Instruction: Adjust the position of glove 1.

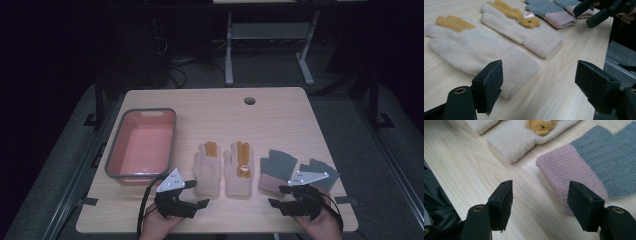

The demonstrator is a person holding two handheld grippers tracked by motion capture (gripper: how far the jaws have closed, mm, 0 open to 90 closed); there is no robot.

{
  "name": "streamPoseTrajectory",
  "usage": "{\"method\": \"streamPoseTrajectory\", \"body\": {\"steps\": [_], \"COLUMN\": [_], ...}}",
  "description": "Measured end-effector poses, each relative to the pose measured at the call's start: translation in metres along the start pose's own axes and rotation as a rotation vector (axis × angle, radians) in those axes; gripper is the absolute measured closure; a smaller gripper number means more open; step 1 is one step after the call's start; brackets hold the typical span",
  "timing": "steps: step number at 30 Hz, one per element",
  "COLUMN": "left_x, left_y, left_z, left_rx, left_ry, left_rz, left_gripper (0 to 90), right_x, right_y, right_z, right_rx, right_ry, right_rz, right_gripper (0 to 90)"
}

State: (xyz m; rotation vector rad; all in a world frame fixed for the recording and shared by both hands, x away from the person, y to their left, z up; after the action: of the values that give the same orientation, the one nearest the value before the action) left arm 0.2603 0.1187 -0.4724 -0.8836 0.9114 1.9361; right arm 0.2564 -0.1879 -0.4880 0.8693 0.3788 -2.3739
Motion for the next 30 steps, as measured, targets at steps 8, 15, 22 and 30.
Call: {"method": "streamPoseTrajectory", "body": {"steps": [8, 15, 22, 30], "left_x": [0.002, 0.002, -0.001, -0.001], "left_y": [0.002, 0.003, 0.001, 0.0], "left_z": [-0.003, -0.003, -0.001, 0.0], "left_rx": [0.001, 0.005, -0.012, -0.016], "left_ry": [-0.019, -0.015, -0.01, -0.012], "left_rz": [-0.008, -0.011, -0.01, -0.016], "left_gripper": [22.1, 21.3, 21.3, 21.3], "right_x": [-0.005, -0.02, -0.049, -0.076], "right_y": [0.002, -0.003, -0.003, -0.011], "right_z": [0.005, 0.008, 0.003, -0.002], "right_rx": [-0.014, -0.026, -0.046, -0.064], "right_ry": [-0.003, -0.017, -0.047, -0.092], "right_rz": [-0.026, 0.007, 0.065, 0.125], "right_gripper": [35.0, 34.4, 34.5, 34.4]}}
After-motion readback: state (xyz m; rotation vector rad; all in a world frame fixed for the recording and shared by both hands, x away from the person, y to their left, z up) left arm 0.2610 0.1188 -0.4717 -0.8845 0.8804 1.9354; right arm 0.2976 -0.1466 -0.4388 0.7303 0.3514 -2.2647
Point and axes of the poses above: each handheld gripper's, and its own axes: z roughly backward along the jaws, x roughly out of its underside, y roughly to its right, the point moved 6 cm from there along -z, roughly forward along the jaws, and after that the axes turned 8 degrees about x, right-handed, at the moved point
